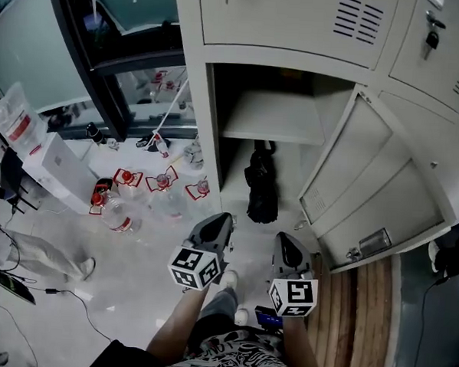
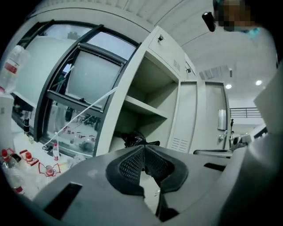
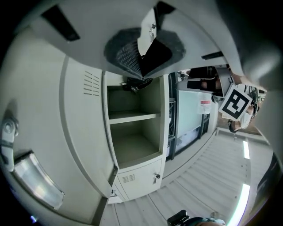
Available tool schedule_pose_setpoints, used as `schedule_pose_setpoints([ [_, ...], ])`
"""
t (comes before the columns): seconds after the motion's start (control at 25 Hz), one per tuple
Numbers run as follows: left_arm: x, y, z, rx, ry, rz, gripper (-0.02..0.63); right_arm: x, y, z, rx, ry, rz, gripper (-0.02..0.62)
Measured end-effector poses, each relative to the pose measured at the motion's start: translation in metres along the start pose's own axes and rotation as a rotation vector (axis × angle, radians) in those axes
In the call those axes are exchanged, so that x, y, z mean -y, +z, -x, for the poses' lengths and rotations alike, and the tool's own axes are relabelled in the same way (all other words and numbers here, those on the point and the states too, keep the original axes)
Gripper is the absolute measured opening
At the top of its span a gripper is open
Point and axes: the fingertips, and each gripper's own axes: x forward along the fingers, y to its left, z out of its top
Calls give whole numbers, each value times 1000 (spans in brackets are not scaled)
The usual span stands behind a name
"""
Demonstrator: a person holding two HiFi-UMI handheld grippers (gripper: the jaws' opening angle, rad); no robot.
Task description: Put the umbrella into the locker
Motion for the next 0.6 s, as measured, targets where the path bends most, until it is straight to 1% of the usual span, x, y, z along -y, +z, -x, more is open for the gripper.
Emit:
schedule_pose_setpoints([
  [0.08,-4,4,6,11,13,17,15,-1,0,2,-6,-9,19,0],
  [0.2,-6,7,11,15,23,20,15,-2,3,5,-2,-16,25,0],
  [0.4,-4,2,11,-2,29,17,13,-2,6,8,9,-15,19,0],
  [0.6,-3,1,9,12,9,65,14,1,5,8,4,-25,20,0],
])
